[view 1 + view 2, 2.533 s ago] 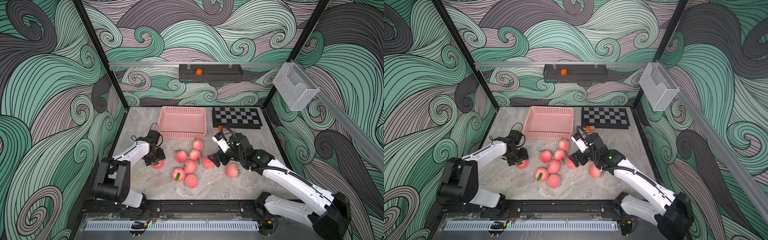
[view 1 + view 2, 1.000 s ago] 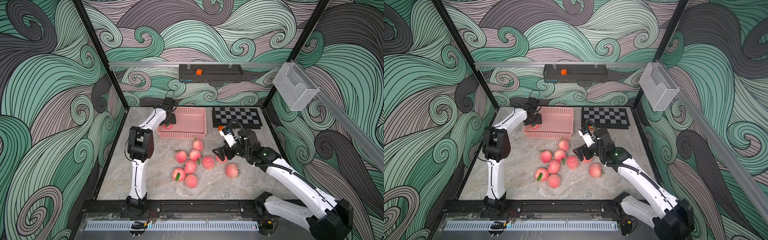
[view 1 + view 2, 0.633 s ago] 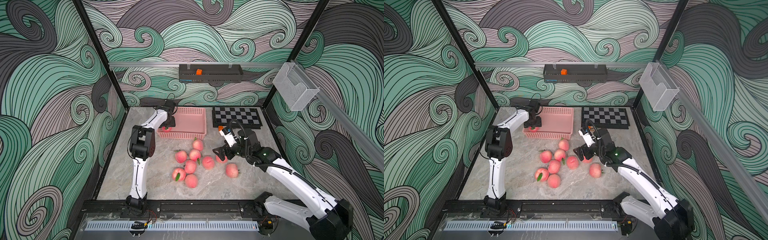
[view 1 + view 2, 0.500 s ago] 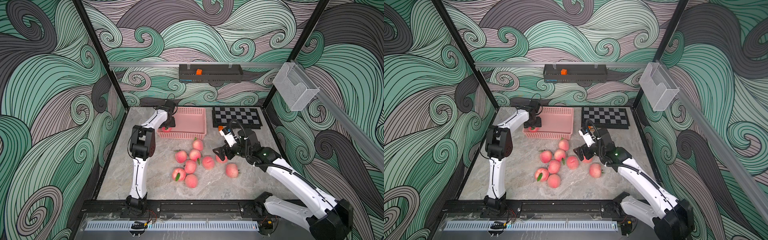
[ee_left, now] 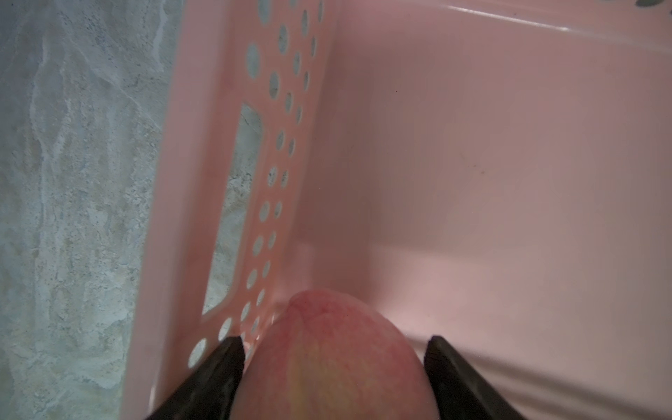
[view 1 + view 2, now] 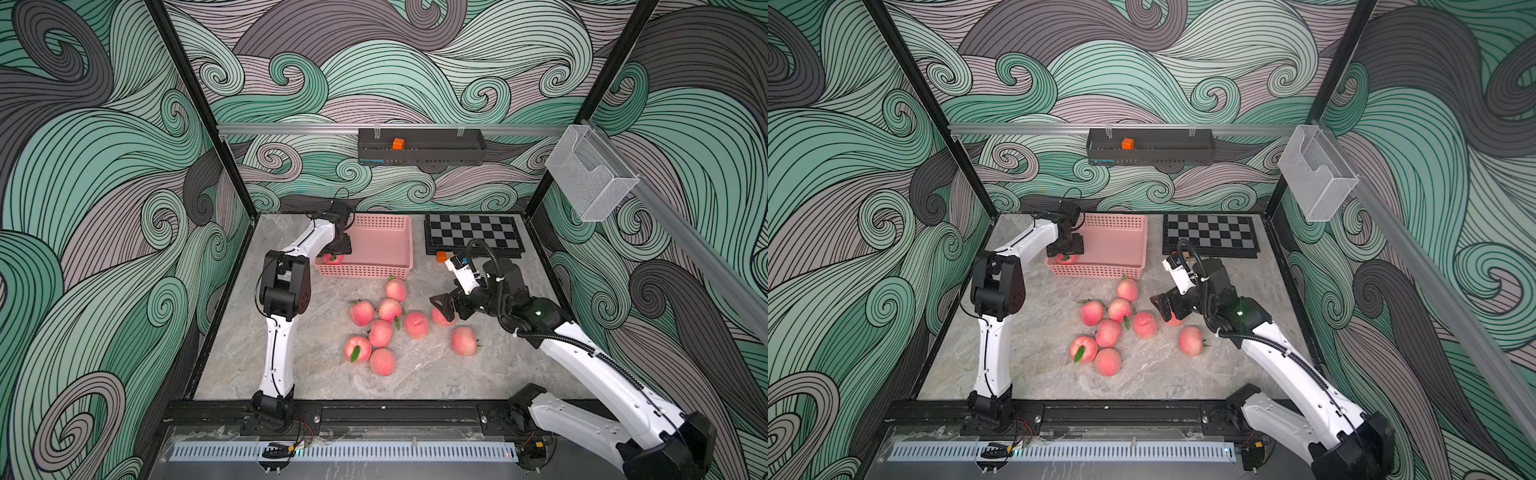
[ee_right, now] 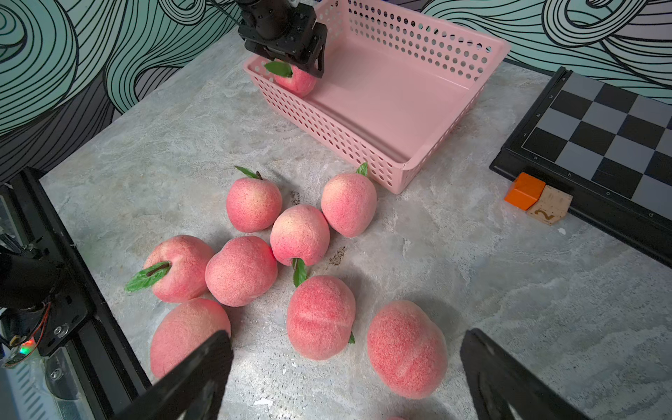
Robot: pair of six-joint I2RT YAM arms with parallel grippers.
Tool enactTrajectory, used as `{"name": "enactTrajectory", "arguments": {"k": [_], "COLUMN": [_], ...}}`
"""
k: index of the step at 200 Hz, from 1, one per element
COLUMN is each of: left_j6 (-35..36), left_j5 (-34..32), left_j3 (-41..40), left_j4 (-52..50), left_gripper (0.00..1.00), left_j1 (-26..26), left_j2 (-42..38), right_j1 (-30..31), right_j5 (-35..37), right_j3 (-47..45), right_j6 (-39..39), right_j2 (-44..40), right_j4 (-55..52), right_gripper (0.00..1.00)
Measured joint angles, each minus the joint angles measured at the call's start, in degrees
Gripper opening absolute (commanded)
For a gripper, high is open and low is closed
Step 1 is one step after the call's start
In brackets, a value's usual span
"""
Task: Put the peaches into the basket
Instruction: Place the peach in the basket, then pick up the peach from the center of the board.
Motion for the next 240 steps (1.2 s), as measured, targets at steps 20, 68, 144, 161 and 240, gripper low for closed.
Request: {"name": "enactTrajectory", "arguments": {"k": [20, 68, 144, 161, 240], "left_j6": [0.02, 0.02, -0.66, -1.49, -7.74], "left_j5": [0.26, 0.98, 5.57, 7.98, 18.27], "left_j3": [-0.02, -1.88, -24.48, -33.53, -57.75], "left_j4": [-0.04, -0.24, 3.37, 4.85, 6.40], "left_gripper": [0.84, 0.85, 0.96, 0.96, 0.96], "left_j1": [0.00, -0.13, -3.63, -5.60, -12.15], "left_j2": [-0.02, -3.30, -29.55, -36.59, -57.16], "right_j1": [-0.20, -0.20, -0.22, -0.22, 1.90], "right_j5": [0.04, 0.04, 0.02, -0.11, -0.22], "right_j3": [0.00, 0.00, -0.81, -1.81, -6.05], "right_j6": [0.00, -0.02, 1.18, 2.27, 7.67], "right_j2": [-0.68, -2.05, -4.04, -4.33, -5.14], "right_j4": [-0.59, -1.40, -4.50, -4.72, -6.14], "right_gripper": [0.99, 0.99, 0.99, 0.99, 0.99]}}
